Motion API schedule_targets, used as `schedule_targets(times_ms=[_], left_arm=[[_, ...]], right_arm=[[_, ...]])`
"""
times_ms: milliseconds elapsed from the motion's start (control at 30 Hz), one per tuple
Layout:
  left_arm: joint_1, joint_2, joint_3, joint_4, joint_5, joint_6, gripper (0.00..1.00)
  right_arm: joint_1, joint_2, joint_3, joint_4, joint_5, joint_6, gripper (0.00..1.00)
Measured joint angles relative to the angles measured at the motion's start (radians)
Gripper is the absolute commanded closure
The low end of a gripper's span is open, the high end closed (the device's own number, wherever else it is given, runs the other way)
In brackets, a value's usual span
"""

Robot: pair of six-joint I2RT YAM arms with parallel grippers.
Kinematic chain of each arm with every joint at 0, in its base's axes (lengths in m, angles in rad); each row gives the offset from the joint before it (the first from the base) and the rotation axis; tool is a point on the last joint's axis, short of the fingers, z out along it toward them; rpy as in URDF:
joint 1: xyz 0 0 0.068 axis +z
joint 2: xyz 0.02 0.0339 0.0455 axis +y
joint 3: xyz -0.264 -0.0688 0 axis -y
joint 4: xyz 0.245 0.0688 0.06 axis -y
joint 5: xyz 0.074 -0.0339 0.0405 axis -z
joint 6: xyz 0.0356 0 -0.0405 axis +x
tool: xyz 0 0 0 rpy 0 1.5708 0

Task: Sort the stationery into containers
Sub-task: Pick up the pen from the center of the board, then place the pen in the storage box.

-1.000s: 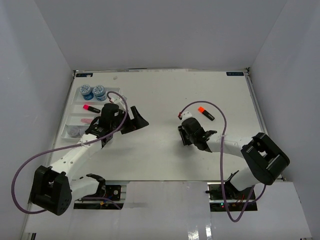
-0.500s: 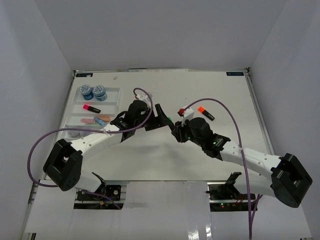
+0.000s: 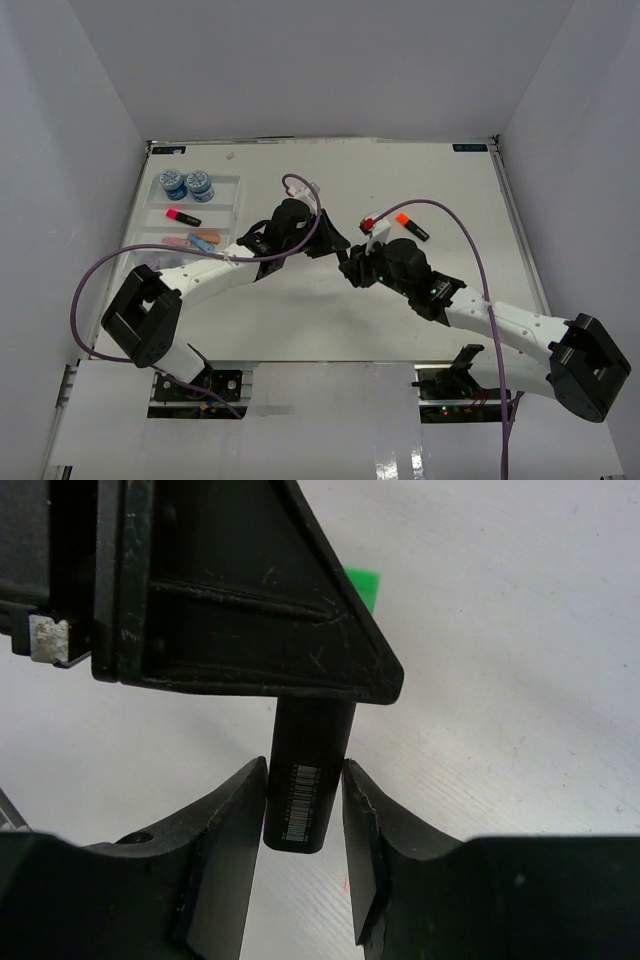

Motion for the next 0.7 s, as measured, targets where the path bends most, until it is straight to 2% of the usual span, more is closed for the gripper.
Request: schedule_targets(times_ms=[67,100,133,167,233,267,300,367,500,700], left_arm=[[-0.007,0.000,0.008,0.012,0.000,0.005,0.82],[-0.008,-0.001,0.009,0.014,-0.002,0.007,0.84],[-0.008,-0.001,0.009,0.013,-0.005,0.008,0.86],[-0.008,-0.001,0.009,0.011,-0.009,0.009,0.89],[-0.006,-0.001,0.009,0.007,-0.019,0.013,0.91],[-0.003,-0.001,0.010,0.004,-0.027,0.016,0.92],[0.002,-0.001,0.011,0.000,-0.033,0.018,0.92],[0.019,-0.001,0.012,-0.010,-0.032,0.021,0.92],[0.148,-0.002,0.013,-0.051,-0.016,0.028,0.92],[0.569,-0.018,0.013,-0.090,0.000,0.035,0.88]], right_arm=[[0.003,0.002,-0.002,0.007,-0.001,0.006,0.52],[0.003,0.001,-0.002,0.013,-0.002,0.010,0.43],[0.003,0.002,-0.002,0.016,-0.001,0.014,0.40],[0.003,0.002,-0.002,0.018,0.002,0.014,0.28],[0.003,0.003,-0.002,0.021,0.010,0.016,0.17],[0.003,0.003,-0.002,0.021,0.015,0.014,0.06],[0.003,0.003,-0.002,0.021,0.023,0.014,0.02],[0.003,0.003,-0.002,0.017,0.048,0.009,0.10],[-0.001,0.000,-0.006,0.009,0.112,-0.011,0.10],[-0.006,-0.040,-0.065,0.004,0.204,-0.068,0.10]])
